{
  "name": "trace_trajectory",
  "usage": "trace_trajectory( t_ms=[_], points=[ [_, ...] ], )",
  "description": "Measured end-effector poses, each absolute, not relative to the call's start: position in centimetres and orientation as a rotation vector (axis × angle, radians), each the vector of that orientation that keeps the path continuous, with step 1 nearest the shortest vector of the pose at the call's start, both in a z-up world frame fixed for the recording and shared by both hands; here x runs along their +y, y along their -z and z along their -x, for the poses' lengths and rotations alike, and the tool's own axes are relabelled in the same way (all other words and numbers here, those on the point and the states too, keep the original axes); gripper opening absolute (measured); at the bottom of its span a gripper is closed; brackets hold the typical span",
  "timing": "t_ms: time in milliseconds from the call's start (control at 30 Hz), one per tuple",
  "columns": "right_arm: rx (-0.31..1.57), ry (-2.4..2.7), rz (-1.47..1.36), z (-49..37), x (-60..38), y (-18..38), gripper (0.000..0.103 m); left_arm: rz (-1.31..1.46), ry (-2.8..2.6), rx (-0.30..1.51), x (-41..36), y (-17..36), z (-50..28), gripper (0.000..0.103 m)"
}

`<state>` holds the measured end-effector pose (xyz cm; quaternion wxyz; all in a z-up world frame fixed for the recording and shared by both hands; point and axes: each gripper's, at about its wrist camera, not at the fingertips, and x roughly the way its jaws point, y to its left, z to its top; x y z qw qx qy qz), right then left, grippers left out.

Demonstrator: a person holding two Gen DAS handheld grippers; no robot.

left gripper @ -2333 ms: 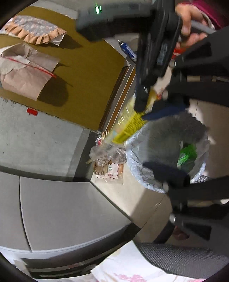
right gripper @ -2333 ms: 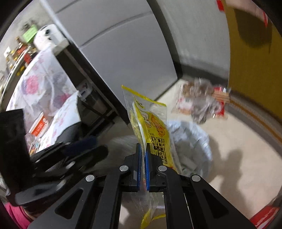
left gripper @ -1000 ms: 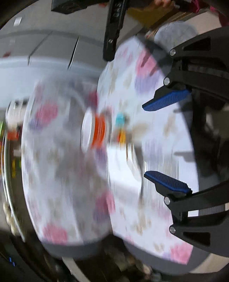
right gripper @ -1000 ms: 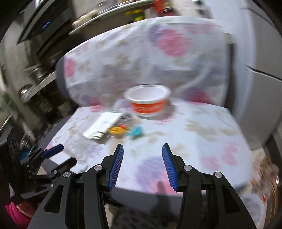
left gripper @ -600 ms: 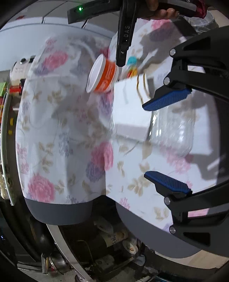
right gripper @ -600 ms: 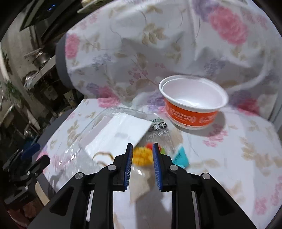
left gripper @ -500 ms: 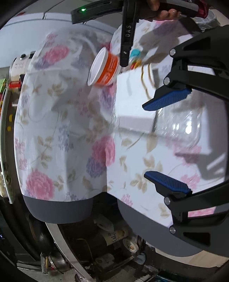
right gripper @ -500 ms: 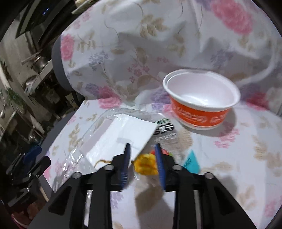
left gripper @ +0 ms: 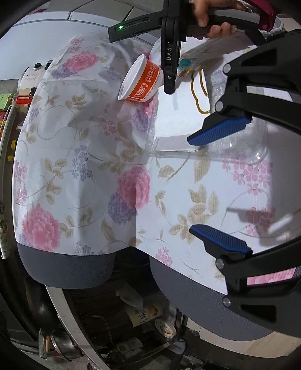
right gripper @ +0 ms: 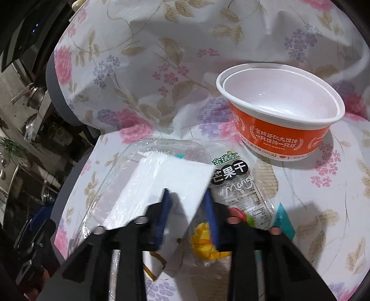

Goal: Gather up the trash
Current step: 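Grasp the white paper with the left gripper while the right gripper grasps the dried-mango packet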

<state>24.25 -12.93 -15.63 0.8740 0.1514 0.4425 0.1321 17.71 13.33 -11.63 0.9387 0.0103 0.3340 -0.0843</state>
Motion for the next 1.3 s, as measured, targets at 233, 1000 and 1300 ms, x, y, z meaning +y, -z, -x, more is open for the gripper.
trace_trajectory(
  t_ms=[233,1000,1300],
  points=[
    [0.832,-0.244,-0.339,-22.8,-13.0,10.8,0.002,-0.018,0.394,0.619,12.5,10.8,-15.8,0.069],
    [0.773,-0.321,-0.267,-19.4,-12.5,3.8,0.046,-0.002,0.483,0.737,2.2,12.6,-19.6,0.0],
    [0.791,-0.289,-0.068,-18.5,-15.3,9.1,0.056,0.113,0.33,0.595,8.6,5.3,-17.4,0.0]
  ],
)
